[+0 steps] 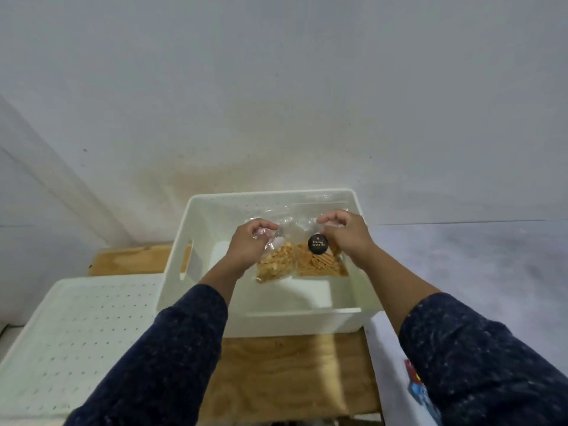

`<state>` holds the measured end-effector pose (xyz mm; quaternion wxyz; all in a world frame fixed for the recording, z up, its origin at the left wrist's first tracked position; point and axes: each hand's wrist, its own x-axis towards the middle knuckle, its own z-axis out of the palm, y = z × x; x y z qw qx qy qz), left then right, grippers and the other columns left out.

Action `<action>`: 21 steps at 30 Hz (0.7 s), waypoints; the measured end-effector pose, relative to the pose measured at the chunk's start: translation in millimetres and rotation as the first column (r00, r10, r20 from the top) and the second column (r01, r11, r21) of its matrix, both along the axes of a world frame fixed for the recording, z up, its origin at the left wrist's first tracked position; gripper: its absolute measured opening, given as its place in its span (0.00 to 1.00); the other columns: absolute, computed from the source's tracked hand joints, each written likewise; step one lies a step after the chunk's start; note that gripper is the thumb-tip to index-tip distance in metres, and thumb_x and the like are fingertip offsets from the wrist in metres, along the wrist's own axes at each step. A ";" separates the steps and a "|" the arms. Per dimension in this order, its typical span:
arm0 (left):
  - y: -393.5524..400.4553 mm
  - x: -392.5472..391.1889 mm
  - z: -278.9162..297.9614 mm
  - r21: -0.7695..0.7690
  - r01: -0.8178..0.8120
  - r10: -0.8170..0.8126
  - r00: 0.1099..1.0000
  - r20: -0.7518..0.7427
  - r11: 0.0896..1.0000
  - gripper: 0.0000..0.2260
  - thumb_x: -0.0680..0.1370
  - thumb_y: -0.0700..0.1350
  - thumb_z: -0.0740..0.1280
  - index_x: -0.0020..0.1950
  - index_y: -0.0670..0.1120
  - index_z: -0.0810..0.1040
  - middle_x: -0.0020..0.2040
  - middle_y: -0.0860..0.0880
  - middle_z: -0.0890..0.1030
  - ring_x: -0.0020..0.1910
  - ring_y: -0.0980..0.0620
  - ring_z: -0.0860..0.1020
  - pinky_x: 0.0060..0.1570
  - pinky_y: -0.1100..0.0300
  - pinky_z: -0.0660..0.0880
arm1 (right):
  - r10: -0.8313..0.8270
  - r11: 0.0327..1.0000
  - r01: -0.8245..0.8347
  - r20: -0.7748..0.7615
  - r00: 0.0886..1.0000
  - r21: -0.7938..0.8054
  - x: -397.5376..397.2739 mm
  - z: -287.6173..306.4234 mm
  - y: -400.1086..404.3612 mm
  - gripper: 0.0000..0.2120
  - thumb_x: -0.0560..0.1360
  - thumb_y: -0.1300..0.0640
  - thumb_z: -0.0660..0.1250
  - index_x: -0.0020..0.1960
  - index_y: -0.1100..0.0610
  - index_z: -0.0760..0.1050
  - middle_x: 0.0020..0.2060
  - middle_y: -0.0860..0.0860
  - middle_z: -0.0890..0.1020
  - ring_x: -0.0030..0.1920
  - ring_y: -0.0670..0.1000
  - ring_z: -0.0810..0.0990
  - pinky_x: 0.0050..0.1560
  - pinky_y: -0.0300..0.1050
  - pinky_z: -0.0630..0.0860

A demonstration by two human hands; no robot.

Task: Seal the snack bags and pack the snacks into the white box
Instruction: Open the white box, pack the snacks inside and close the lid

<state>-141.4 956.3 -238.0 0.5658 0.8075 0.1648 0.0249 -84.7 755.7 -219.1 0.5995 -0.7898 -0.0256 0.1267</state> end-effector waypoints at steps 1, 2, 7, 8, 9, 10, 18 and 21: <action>3.5 6.1 -8.8 -0.015 0.020 -0.020 1.000 -0.020 1.000 0.13 0.76 0.37 0.63 0.41 0.54 0.80 0.51 0.50 0.79 0.54 0.48 0.77 0.43 0.58 0.78 | -0.008 1.000 0.008 -0.018 1.000 -0.019 4.1 -9.3 2.4 0.09 0.71 0.67 0.68 0.40 0.53 0.78 0.45 0.51 0.79 0.41 0.47 0.76 0.46 0.45 0.77; 6.3 12.6 -17.5 -0.030 0.039 -0.041 0.998 -0.038 0.999 0.13 0.76 0.36 0.62 0.42 0.53 0.80 0.53 0.48 0.80 0.53 0.47 0.77 0.41 0.61 0.77 | -0.017 0.999 0.016 -0.031 0.999 -0.039 8.2 -18.1 3.9 0.10 0.71 0.66 0.68 0.39 0.51 0.78 0.43 0.49 0.80 0.41 0.48 0.78 0.46 0.45 0.77; 11.4 40.0 -52.9 0.001 0.148 -0.147 0.983 -0.111 0.989 0.12 0.76 0.38 0.63 0.42 0.55 0.79 0.59 0.47 0.79 0.49 0.50 0.77 0.42 0.62 0.73 | -0.117 0.989 0.106 -0.122 0.986 -0.099 25.0 -51.7 9.5 0.12 0.71 0.67 0.67 0.37 0.50 0.78 0.37 0.50 0.81 0.35 0.49 0.78 0.37 0.40 0.77; 11.5 44.0 -57.6 0.000 0.157 -0.156 0.980 -0.126 0.988 0.12 0.76 0.38 0.63 0.45 0.55 0.79 0.61 0.50 0.77 0.51 0.52 0.76 0.43 0.63 0.72 | -0.131 0.988 0.119 -0.122 0.984 -0.097 27.9 -54.9 12.3 0.13 0.72 0.68 0.66 0.38 0.50 0.78 0.36 0.50 0.81 0.35 0.48 0.77 0.35 0.37 0.77; 11.5 47.5 -60.8 0.000 0.168 -0.167 0.977 -0.136 0.986 0.12 0.76 0.38 0.63 0.47 0.54 0.79 0.63 0.52 0.76 0.52 0.53 0.76 0.42 0.65 0.72 | -0.141 0.985 0.129 -0.108 0.984 -0.112 31.3 -57.4 14.8 0.13 0.72 0.69 0.65 0.39 0.51 0.78 0.37 0.51 0.80 0.34 0.47 0.76 0.34 0.35 0.75; 11.3 50.9 -62.6 0.001 0.178 -0.176 0.974 -0.143 0.984 0.12 0.76 0.38 0.62 0.50 0.54 0.79 0.62 0.53 0.76 0.51 0.55 0.76 0.42 0.66 0.73 | -0.141 0.982 0.128 -0.085 0.986 -0.136 34.3 -58.3 17.1 0.12 0.73 0.70 0.64 0.41 0.54 0.79 0.38 0.51 0.80 0.35 0.46 0.75 0.33 0.31 0.75; 11.8 65.8 -39.1 0.127 0.193 -0.196 0.981 0.013 0.973 0.11 0.74 0.36 0.67 0.55 0.45 0.79 0.57 0.47 0.80 0.53 0.47 0.80 0.51 0.56 0.78 | -0.067 0.855 0.091 0.065 0.996 -0.511 54.5 -41.5 23.6 0.12 0.71 0.65 0.63 0.46 0.52 0.80 0.52 0.56 0.79 0.40 0.51 0.78 0.35 0.30 0.70; 10.3 67.7 -24.2 0.169 0.158 -0.161 0.987 0.006 0.973 0.11 0.75 0.38 0.67 0.56 0.47 0.79 0.58 0.50 0.77 0.59 0.48 0.77 0.56 0.55 0.74 | 0.020 0.818 0.024 0.070 0.997 -0.575 52.9 -26.6 24.3 0.13 0.73 0.63 0.65 0.55 0.53 0.77 0.64 0.56 0.68 0.58 0.55 0.74 0.56 0.38 0.69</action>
